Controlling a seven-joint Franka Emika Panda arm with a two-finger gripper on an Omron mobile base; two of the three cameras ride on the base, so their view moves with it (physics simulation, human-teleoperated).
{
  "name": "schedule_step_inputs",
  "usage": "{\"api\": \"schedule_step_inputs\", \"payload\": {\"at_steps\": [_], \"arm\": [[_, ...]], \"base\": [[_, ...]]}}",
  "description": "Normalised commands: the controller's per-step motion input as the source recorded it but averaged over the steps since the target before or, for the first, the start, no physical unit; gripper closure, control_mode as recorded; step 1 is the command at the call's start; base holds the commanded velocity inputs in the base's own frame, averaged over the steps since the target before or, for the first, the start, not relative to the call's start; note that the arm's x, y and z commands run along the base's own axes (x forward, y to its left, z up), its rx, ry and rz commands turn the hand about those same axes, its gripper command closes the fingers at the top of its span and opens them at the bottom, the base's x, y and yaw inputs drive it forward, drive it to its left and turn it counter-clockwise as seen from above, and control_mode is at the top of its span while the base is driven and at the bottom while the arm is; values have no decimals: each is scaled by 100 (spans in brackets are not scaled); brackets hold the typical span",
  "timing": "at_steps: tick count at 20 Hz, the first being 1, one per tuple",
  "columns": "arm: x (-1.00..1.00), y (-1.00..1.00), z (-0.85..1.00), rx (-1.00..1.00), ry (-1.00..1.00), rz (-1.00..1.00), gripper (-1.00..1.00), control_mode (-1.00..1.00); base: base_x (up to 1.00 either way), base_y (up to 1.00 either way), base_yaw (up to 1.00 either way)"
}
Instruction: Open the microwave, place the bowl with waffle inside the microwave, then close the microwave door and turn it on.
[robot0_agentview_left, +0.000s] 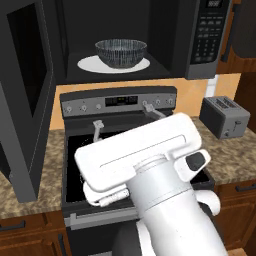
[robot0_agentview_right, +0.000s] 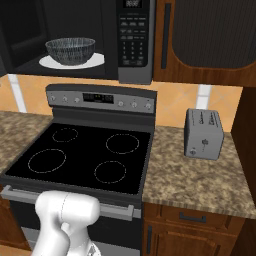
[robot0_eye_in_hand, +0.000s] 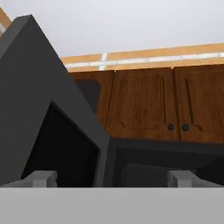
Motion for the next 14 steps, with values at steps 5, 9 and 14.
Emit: {"api": "schedule_step_inputs", "payload": {"at_steps": [5, 9, 14], "arm": [[-87, 49, 0, 0, -43, 0, -100, -100], [-63, 50, 0, 0, -42, 0, -100, -100], [-54, 66, 8, -6, -32, 0, -100, -100]], "base": [[0, 0, 0], [0, 0, 0], [0, 0, 0]]}}
